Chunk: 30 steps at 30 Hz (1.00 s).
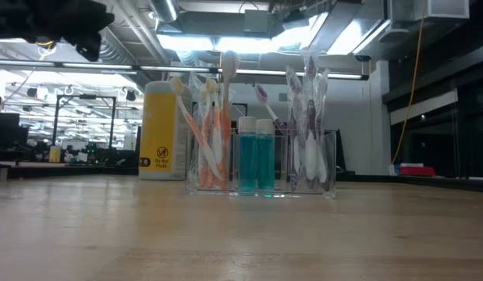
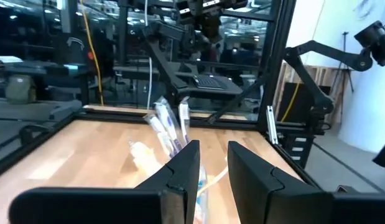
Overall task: Pick & Place toothbrushing station
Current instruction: Return to Home Position
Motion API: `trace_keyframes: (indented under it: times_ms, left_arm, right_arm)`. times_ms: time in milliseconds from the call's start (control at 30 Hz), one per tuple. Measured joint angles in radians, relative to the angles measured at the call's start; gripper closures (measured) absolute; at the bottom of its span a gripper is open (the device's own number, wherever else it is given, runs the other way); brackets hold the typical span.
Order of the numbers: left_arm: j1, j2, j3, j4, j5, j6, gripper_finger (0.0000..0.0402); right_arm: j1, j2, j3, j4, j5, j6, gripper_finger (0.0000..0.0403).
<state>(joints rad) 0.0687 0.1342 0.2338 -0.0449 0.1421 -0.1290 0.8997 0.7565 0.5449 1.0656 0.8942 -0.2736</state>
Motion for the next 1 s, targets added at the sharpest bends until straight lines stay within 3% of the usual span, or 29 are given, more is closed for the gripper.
trace_keyframes:
  times_ms: [133,233,600,800,1000]
  left_arm:
    - [-0.001,-0.124,-0.001,-0.117,-0.037,0.015,0.0324]
    - [-0.002,-0.134,-0.004,-0.154,-0.051,0.021,0.0325]
    - [-0.004,-0.134,-0.224,0.084,-0.031,-0.053,0.0325]
    - [-0.034,-0.125,-0.225,0.081,-0.04,-0.058,0.0322]
    - [-0.063,-0.121,-0.225,0.078,-0.062,-0.227,0.0316]
  right_arm:
    - [0.0,0.003,0.0,0.011,0.004,-0.007,0.0163]
    - [0.0,0.003,0.0,0.012,0.008,-0.011,0.0163]
    - [0.014,0.003,0.0,0.003,0.024,-0.046,0.0163]
    - [0.047,0.003,0.0,-0.006,0.06,-0.077,0.0163]
    - [0.058,0.002,0.0,-0.02,0.08,-0.131,0.0163]
